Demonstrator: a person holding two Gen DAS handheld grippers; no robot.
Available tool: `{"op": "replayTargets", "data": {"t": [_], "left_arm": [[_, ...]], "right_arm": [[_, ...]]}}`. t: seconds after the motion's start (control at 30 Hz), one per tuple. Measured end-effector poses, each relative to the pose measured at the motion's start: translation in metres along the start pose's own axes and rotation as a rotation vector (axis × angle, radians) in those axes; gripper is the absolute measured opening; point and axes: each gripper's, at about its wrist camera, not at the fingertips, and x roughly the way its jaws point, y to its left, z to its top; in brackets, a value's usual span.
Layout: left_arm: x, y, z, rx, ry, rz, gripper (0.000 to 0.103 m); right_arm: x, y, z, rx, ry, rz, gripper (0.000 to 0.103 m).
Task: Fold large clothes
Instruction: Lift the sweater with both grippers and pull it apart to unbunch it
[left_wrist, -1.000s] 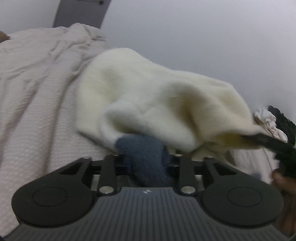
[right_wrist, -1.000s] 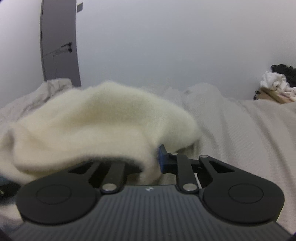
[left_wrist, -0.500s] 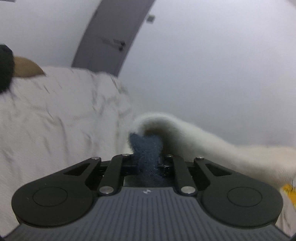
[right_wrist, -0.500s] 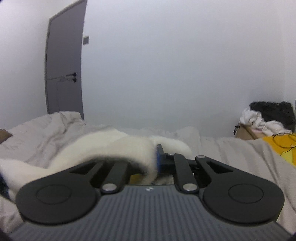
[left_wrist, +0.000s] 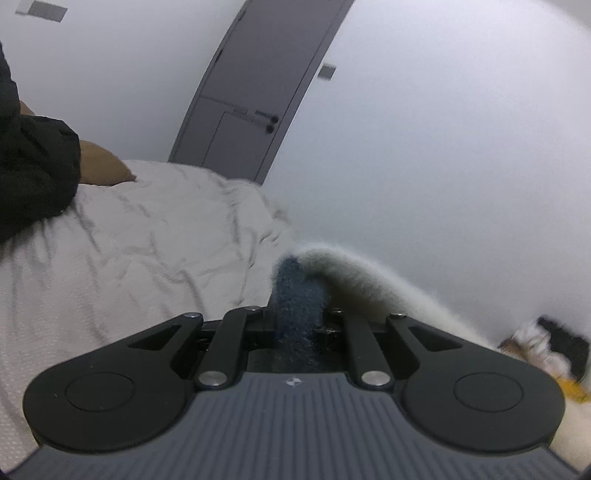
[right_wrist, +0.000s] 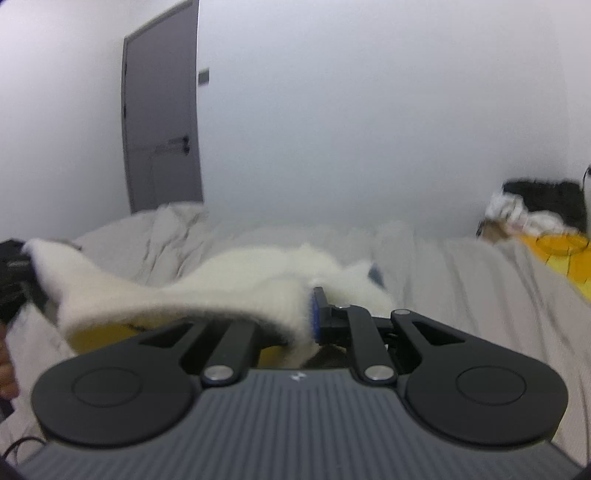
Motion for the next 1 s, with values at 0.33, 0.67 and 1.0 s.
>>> {"op": "replayTargets", "data": {"t": [0.33, 0.67, 1.0], "left_arm": [[0.069, -0.003, -0.046, 0.045, 0.226, 0.100, 0.015], [0.119, -0.021, -0.076, 0.161, 0.274, 0.210, 0.015], [0.076, -0.027, -0.062, 0.144, 0.224, 0.111, 0.060]], "right_arm": [[0.064, -0.012, -0.055, 0.141, 0.297, 0.094, 0.015], [0.142, -0.028, -0.092, 0.274, 0.468, 0.110, 0.015], [0.120, -0.031, -0.087, 0.314, 0.422, 0.148, 0.014]]}}
